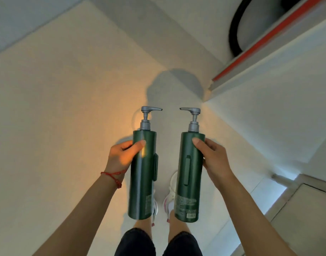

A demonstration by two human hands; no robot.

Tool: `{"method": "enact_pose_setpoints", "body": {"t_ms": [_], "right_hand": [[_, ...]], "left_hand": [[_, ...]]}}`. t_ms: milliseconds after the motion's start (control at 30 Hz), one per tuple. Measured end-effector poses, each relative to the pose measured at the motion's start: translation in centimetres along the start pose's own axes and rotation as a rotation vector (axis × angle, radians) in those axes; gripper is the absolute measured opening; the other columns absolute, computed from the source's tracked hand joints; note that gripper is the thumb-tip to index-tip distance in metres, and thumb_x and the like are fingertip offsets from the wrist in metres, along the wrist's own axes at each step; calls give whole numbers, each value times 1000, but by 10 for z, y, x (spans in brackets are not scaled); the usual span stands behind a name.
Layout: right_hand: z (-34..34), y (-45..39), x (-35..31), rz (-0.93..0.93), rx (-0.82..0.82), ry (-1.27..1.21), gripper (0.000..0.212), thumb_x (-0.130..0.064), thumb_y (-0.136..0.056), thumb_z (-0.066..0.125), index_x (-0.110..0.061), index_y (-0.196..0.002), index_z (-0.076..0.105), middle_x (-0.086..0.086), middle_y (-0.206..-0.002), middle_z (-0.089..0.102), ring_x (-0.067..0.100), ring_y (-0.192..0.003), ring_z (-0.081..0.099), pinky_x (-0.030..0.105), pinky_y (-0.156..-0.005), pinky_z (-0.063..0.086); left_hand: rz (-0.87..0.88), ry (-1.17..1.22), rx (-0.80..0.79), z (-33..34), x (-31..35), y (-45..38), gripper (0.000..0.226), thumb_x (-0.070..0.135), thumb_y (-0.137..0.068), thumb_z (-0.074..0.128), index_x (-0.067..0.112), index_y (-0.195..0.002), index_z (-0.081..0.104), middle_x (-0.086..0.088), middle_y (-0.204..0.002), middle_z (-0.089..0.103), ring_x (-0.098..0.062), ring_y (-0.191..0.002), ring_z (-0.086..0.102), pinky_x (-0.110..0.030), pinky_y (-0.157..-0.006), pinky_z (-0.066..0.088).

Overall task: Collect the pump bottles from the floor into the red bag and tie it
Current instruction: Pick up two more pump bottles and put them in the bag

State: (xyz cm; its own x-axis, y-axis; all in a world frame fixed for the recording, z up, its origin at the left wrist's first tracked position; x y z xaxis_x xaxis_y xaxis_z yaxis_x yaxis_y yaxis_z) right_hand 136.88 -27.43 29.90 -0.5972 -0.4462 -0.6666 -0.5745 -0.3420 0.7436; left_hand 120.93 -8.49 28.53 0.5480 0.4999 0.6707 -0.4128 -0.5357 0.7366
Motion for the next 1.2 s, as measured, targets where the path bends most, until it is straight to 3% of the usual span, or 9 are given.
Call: {"method": "enact_pose_setpoints", "body": {"t_ms": [100, 233, 500, 633, 800, 933, 1000, 1067, 1200], "right_hand": [[24, 51, -59, -38, -12, 5, 25, -42, -65, 70, -24, -81, 73, -3, -76, 73, 16, -75, 68, 39, -77, 55], [53, 110, -125, -90, -28, -4, 18, -35, -72, 69, -18, -78, 72, -1, -71, 69, 16, -70, 64, 40, -76, 53], [108, 190, -218, -237, -107, 39, 13, -33, -73, 70, -22, -77, 73, -7, -66, 69, 11, -63, 63, 32, -66, 53], [141, 214, -245, -269, -208, 91, 26, -44, -64, 71, -24, -80, 73, -7, -67, 70, 10, -63, 64, 30, -63, 53], [194, 235, -271, -293, -386, 215, 29, -41, -68, 70, -15, -81, 71, -3, -66, 67, 13, -62, 62, 27, -60, 50], [233, 250, -284, -311, -509, 305, 18, -32, -77, 67, -14, -74, 66, 1, -63, 60, 16, -61, 56, 24, -55, 47], [271, 276, -285, -312, -653, 395, 16, -29, -78, 66, -14, -73, 65, 2, -63, 58, 15, -59, 54, 24, -56, 46], [279, 275, -286, -331, -654, 427, 16, -27, -79, 66, -15, -69, 65, -2, -59, 58, 12, -55, 53, 21, -53, 44], [325, 313, -266, -362, -855, 562, 14, -25, -79, 66, -15, -68, 66, -8, -53, 61, 5, -49, 54, 16, -47, 45]], "left_hand": [[30, 58, 23, -31, 56, 42, 28, 20, -77, 66, 17, -50, 66, 8, -48, 62, -6, -46, 56, -16, -46, 47], [87, 119, 50, -73, 111, 101, 23, 18, -78, 66, 12, -56, 63, 6, -48, 64, -8, -49, 59, -17, -48, 49], [161, 243, 186, -143, 171, 193, 14, 22, -78, 66, 13, -68, 70, 4, -60, 71, -12, -59, 65, -25, -57, 54], [221, 331, 278, -174, 190, 230, 16, 23, -76, 67, 16, -62, 71, 6, -58, 71, -9, -57, 65, -22, -54, 54], [248, 463, 422, -208, 188, 273, 18, 23, -76, 68, 13, -61, 69, 0, -59, 70, -14, -57, 65, -23, -51, 53], [231, 535, 593, -230, 172, 303, 23, 25, -76, 68, 13, -57, 63, -1, -57, 63, -16, -57, 58, -27, -56, 49], [233, 671, 765, -248, 150, 340, 25, 26, -75, 69, 15, -54, 61, 3, -51, 59, -13, -53, 54, -23, -50, 46], [238, 675, 791, -250, 147, 348, 30, 27, -76, 68, 17, -48, 61, 9, -45, 57, -8, -47, 52, -17, -44, 43], [232, 808, 980, -260, 108, 404, 31, 29, -76, 68, 20, -46, 64, 9, -43, 58, -3, -43, 51, -15, -41, 42]]}}
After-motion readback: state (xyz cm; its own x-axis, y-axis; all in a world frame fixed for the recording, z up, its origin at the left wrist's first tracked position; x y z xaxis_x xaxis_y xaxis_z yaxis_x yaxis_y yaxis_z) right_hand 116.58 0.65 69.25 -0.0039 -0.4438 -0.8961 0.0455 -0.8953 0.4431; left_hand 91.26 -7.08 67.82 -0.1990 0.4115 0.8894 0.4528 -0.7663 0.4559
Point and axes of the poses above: each hand's wrist, its own y-axis away from the middle knuckle, its own z-axis out of the palm, x = y × z, the point moved 8 cm from there along -y, towards the middle knuckle
